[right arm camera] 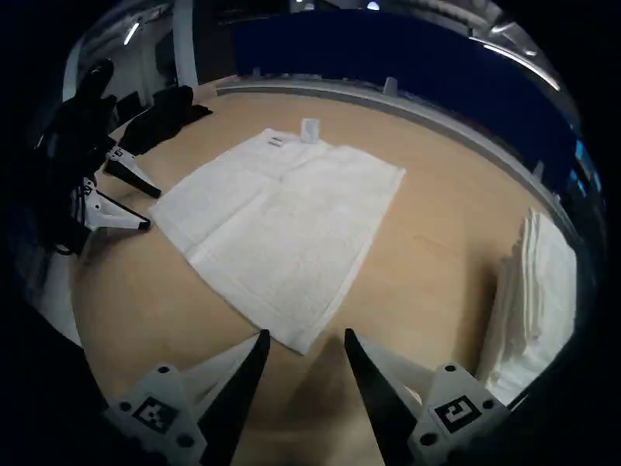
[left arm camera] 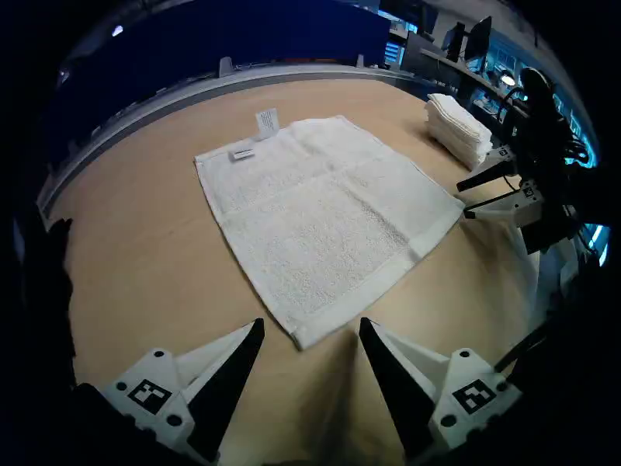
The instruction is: Fold towel
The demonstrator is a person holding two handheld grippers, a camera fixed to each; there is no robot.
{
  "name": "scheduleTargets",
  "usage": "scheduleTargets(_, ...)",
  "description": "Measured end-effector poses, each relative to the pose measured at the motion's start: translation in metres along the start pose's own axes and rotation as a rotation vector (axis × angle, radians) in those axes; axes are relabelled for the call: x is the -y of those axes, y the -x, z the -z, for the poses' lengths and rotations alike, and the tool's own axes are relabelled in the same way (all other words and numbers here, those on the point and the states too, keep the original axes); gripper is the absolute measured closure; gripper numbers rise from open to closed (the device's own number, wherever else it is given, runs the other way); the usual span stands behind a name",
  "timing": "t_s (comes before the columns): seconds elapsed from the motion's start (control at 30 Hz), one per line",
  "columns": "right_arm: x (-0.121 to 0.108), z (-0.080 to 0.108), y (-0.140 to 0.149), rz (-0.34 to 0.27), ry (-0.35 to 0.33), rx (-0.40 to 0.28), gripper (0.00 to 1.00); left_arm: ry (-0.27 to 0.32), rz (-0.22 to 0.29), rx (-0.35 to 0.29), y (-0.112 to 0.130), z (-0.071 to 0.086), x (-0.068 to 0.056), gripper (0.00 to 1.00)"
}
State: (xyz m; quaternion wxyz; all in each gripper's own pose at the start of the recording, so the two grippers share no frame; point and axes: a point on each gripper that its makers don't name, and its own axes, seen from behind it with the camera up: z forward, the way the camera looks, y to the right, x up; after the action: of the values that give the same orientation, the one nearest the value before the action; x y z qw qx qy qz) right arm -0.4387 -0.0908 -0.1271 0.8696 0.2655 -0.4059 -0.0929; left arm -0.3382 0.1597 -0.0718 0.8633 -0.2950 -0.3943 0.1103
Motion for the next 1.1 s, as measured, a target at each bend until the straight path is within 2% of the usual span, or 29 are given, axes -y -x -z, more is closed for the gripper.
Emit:
scheduleTargets(0.17, 0.0004, -0.0052, 0.0004, -0.028, -0.008, 0.004, 0.37, -0.008, 0.007, 0.012, 0.0002, 0.0007, -0.0002, 0.14)
scheduleTargets(0.23, 0.0003, -0.0059, -0.0003, -0.033, -0.008, 0.002, 0.39, -0.011, 0.01, 0.014, 0.0005, 0.0005, -0.0003, 0.15)
scheduleTargets(0.43, -0.0037, -0.0064, -0.0017, -0.044, 0.004, 0.001, 0.57, -0.037, 0.011, 0.02, 0.0025, 0.0003, 0.0028, 0.25)
scheduleTargets(0.57, -0.0065, -0.0064, -0.0011, -0.054, 0.01, 0.004, 0.66, -0.062, -0.002, 0.027, 0.0039, -0.0004, 0.0062, 0.35)
scheduleTargets(0.7, -0.0056, -0.0079, -0.0017, -0.063, 0.005, 0.005, 0.68, -0.074, -0.004, 0.03, 0.0035, 0.0004, 0.0069, 0.4)
scheduleTargets(0.97, -0.0026, -0.0095, -0.0029, -0.07, 0.008, 0.005, 0.71, -0.069, 0.029, 0.032, 0.0022, 0.0017, 0.0024, 0.4)
scheduleTargets(1.1, 0.0002, -0.0097, -0.0037, -0.077, 0.002, 0.005, 0.79, -0.062, 0.018, 0.033, 0.0026, 0.0007, -0.0019, 0.46)
